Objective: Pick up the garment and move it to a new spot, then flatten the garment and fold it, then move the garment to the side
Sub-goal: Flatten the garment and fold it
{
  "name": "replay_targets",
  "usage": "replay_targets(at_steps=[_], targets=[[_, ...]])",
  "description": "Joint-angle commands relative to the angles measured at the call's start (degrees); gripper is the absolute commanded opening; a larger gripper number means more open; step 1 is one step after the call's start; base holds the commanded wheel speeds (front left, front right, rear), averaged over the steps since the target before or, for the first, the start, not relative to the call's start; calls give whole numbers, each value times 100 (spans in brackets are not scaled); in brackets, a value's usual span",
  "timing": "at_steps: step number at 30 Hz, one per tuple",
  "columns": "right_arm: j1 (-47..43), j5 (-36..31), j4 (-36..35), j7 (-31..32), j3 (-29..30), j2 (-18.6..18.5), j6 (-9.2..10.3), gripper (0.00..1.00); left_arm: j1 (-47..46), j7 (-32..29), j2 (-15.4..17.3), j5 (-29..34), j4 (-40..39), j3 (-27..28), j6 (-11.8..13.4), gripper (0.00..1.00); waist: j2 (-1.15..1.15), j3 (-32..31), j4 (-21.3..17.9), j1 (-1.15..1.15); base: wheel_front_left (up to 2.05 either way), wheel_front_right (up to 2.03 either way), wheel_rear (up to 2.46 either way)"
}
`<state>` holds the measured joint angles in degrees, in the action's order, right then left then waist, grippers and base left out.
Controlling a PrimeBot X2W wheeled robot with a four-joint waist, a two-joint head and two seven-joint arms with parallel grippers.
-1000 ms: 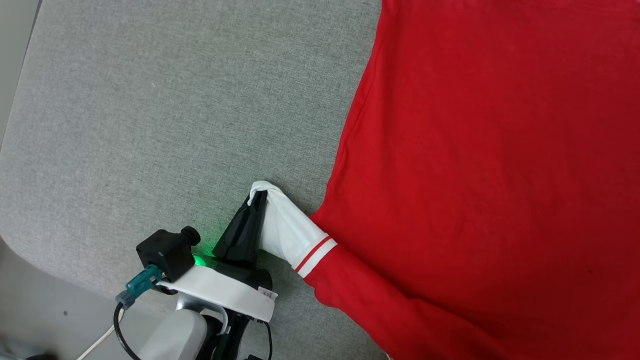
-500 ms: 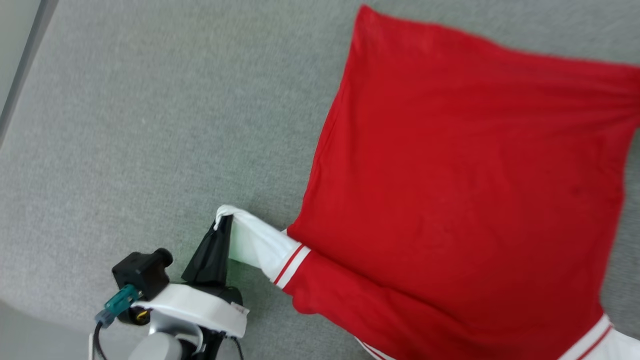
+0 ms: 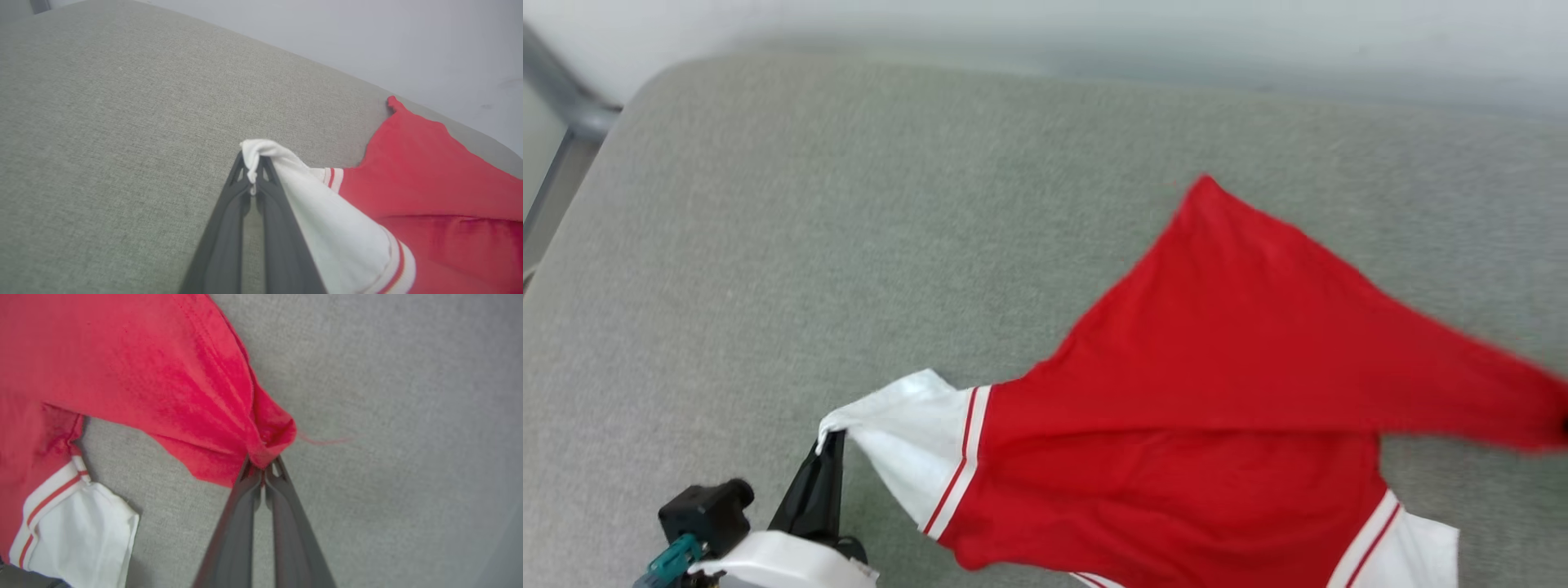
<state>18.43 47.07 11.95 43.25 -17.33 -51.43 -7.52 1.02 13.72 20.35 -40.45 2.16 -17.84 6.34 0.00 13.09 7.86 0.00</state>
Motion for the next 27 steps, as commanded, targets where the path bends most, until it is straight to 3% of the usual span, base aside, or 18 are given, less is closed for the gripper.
replay_targets(at_steps=[1,12,21,22,23,27], targets=[[-272,33,-29,-49,47,-43,6,0,72,-15,33,-7,-20,35,24,0,0,-227,-192,0,0,0,0],[-2794,290,-425,-147,569,443,6,0,455,-34,160,-101,-54,115,129,0,0,-526,-433,0,0,0,0],[-3593,137,-395,-202,774,1011,6,0,369,-57,180,-108,5,78,119,0,0,-538,-444,0,0,0,0],[-3538,97,-417,-298,852,1052,6,41,371,-52,181,-112,11,86,125,0,0,-545,-452,0,0,0,0],[-3484,70,-449,-377,903,1092,6,100,386,-47,183,-116,20,90,133,0,0,-564,-465,0,0,0,0],[-3267,-6,-675,-612,1176,1147,7,100,431,-49,190,-102,5,65,142,0,0,-610,-473,0,0,0,0]])
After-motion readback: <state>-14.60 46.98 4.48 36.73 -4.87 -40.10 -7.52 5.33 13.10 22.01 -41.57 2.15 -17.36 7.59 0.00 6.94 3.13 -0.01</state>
